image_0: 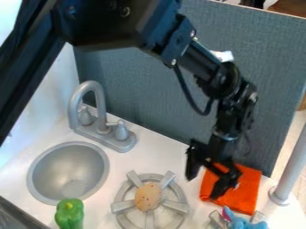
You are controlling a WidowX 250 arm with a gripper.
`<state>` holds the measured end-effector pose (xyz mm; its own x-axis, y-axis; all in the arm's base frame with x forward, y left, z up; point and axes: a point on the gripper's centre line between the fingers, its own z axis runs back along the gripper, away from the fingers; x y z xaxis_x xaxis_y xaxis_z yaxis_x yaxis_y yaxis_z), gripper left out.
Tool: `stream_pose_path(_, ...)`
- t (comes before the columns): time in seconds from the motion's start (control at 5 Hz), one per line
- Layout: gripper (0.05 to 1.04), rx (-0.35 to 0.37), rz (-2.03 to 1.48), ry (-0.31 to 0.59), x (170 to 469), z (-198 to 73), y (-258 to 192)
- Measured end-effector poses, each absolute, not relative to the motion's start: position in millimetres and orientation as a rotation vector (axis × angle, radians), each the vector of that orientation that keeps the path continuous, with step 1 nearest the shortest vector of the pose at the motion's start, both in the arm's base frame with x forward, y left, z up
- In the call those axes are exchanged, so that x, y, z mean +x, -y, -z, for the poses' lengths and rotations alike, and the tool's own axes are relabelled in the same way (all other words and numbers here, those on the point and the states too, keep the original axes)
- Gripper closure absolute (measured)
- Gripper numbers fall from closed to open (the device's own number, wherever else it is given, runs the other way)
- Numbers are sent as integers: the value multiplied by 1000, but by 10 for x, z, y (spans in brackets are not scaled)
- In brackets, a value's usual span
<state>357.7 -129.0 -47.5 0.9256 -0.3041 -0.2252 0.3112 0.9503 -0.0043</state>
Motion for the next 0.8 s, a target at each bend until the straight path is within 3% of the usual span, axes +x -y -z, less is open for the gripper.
stream_pose_path(0.2,83,28,245,-197,3813,360,1235)
stream_pose_path(0.4,83,13,223,-204,3918,474,1179)
stream_pose_path(0.6,83,44,207,-189,4011,613,1182)
stream_pose_path(0.8,83,47,248,-131,4013,725,1370)
